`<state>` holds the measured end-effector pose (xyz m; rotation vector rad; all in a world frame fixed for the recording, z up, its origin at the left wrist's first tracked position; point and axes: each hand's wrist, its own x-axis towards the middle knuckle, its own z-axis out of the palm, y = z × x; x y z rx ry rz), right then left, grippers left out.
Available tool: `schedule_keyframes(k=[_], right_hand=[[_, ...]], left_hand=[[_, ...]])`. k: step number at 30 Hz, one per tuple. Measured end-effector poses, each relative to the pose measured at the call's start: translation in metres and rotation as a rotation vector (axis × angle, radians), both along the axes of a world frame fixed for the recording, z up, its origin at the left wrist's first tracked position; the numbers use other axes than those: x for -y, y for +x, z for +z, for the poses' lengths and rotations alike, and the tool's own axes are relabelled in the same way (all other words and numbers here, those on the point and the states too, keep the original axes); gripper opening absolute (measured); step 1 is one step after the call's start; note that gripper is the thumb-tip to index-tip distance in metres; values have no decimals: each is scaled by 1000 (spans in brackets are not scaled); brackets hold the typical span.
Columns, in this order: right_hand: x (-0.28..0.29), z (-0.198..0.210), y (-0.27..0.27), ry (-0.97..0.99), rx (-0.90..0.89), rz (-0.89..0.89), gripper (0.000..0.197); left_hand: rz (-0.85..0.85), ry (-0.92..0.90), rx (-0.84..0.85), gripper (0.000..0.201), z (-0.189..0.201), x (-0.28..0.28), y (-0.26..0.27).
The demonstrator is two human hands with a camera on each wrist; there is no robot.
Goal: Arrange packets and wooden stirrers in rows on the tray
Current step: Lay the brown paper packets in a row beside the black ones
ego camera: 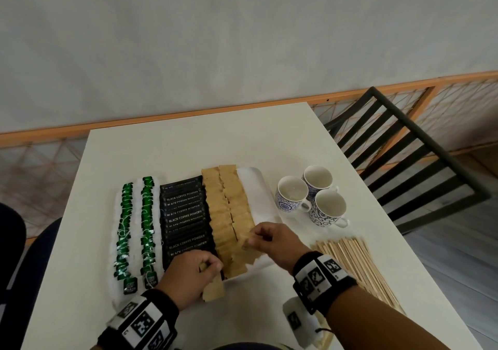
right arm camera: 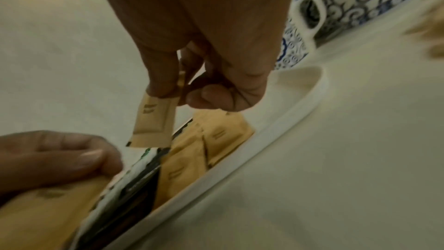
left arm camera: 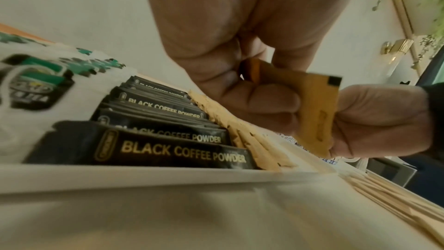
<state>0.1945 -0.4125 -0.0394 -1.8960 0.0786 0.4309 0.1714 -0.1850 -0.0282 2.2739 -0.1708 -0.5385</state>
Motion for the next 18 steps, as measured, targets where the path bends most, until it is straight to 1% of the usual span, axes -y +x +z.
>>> schedule_keyframes(k=[1,3,5,6,8,12,14,18], right_hand=[[5,1,3,-108,21,25,7],[12,5,10,-354,51,120,13],[14,6,16,-511,51,225,20],[13,5,18,-542,45,264,22],[8,1,21,-566,29,287,25],[-2,-11,26,-583,7,238,27],[-5,-17,27,-588,4,204,25],[-4,-22,23,-586,42,165,22]], left_hand=[[6,2,-3,13,-1,-1,0],[15,4,-4,12,-1,-4,0],[25,4,5,13,-2,-6,1],[26,6,11,14,-2,-7,1],[26,6,22,15,-3,-7,2],[30,-6,41,15,-3,-8,1],[33,-5,40,14,-3,-9,1],[54,-9,24,15,-3,-12,0]])
